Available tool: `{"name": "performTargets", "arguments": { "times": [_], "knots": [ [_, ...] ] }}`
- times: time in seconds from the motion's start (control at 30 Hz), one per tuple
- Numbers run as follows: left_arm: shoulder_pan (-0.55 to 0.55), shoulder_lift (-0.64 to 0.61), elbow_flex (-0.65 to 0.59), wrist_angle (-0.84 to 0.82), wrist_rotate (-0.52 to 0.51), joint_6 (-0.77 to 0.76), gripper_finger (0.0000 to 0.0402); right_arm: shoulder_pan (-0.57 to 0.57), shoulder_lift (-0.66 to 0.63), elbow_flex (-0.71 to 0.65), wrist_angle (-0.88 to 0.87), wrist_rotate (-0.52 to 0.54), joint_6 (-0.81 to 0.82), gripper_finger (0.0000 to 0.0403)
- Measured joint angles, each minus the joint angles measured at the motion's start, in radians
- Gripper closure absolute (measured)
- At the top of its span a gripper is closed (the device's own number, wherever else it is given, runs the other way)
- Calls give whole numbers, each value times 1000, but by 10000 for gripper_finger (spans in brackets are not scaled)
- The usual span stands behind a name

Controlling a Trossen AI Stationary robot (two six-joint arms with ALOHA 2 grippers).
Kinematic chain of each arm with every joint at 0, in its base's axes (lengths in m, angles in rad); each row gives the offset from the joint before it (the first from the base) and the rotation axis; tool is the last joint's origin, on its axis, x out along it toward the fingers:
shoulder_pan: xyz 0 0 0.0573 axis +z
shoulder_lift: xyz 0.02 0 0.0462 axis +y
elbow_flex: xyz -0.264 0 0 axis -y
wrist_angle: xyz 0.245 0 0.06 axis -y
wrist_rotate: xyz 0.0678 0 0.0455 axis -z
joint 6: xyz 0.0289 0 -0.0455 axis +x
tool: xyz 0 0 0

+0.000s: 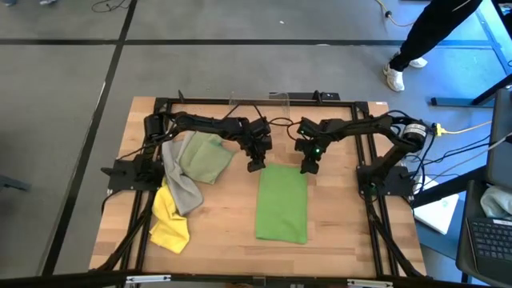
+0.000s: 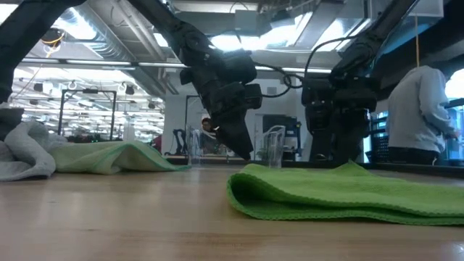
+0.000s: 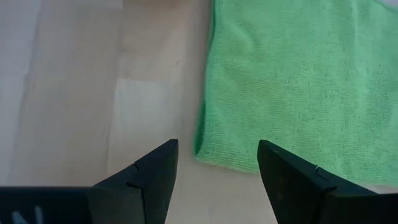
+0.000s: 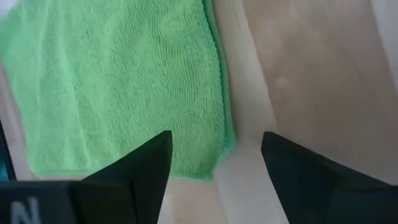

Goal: Fold microfiber towels
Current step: Fold the green microfiber cloth

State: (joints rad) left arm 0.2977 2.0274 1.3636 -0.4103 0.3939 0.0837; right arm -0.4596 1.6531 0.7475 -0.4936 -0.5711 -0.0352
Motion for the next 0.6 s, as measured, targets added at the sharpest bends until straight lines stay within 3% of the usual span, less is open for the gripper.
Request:
{"name": "performTargets", "arguments": {
  "times": [0.43,0.6],
  "knots": [
    [-35,0,0,-31,-40,-3,186,102,6,-3,28,-82,6,150],
    [-44,0,0,-31,-42,-3,186,127,4,-4,58,-35,25,150]
  ]
}}
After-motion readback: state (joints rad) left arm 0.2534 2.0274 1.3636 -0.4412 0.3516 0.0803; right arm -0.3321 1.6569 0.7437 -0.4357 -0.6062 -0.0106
